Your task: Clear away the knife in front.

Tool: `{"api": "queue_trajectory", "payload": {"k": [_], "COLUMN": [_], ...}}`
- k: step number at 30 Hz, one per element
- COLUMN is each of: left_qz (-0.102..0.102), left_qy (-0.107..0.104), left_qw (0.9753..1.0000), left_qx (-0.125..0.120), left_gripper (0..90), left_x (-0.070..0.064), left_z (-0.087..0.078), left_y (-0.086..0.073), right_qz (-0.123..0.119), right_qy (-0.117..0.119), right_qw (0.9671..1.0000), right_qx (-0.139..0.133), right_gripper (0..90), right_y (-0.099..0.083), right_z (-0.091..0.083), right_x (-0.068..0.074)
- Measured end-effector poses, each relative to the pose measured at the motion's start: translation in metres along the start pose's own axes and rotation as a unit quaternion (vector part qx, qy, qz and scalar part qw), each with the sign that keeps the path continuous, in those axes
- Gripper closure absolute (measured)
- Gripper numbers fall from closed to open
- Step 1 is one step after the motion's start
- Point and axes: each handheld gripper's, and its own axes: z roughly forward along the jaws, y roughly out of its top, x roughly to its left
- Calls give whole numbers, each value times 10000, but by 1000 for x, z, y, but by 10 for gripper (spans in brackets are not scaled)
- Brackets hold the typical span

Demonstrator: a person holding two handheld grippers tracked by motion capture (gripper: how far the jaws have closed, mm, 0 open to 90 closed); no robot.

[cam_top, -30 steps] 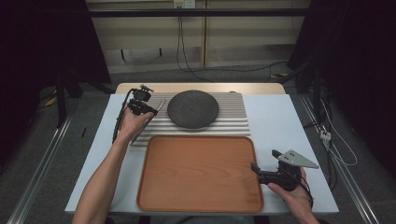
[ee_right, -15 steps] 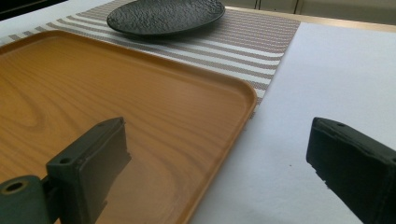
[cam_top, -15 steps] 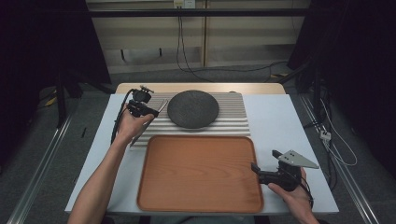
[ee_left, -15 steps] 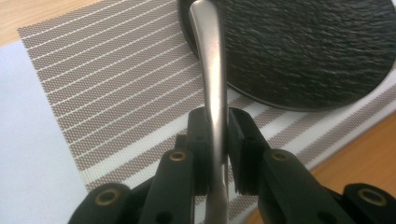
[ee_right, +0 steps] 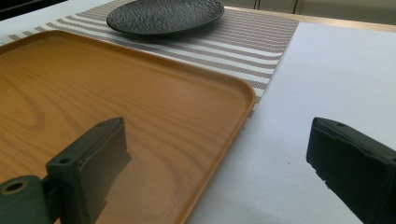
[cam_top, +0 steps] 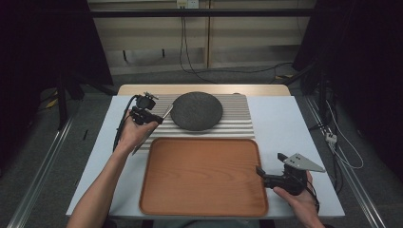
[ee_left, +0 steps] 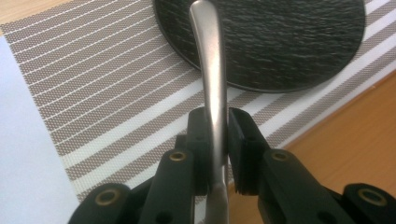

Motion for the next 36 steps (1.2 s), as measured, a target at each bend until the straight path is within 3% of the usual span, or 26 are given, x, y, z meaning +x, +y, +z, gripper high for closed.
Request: {"api": "queue_trajectory", "payload": {"k": [2, 8, 20, 36], "left_qz": [-57, 148, 274, 557], "left_qy": [-22, -71, -106, -281], "left_qw": [10000, 9999, 9996, 9978], "left_qx": [-48, 8, 3, 239], "left_gripper": [801, 801, 801, 801], "left_x": [-4, -15, -38, -75], "left_z": [-1, -4, -9, -4], "left_y": [-2, -6, -17, -36], "right_qz": [6, 6, 6, 5], "right_qy": [-5, -13, -23, -29], "right_qw": [10000, 10000, 10000, 10000], "right_qx": [2, 2, 8, 22], "right_gripper": [52, 52, 52, 52], "right_y": [0, 0, 0, -1], "right_z": [0, 0, -1, 0], "right_x": [-1, 0, 0, 0]}}
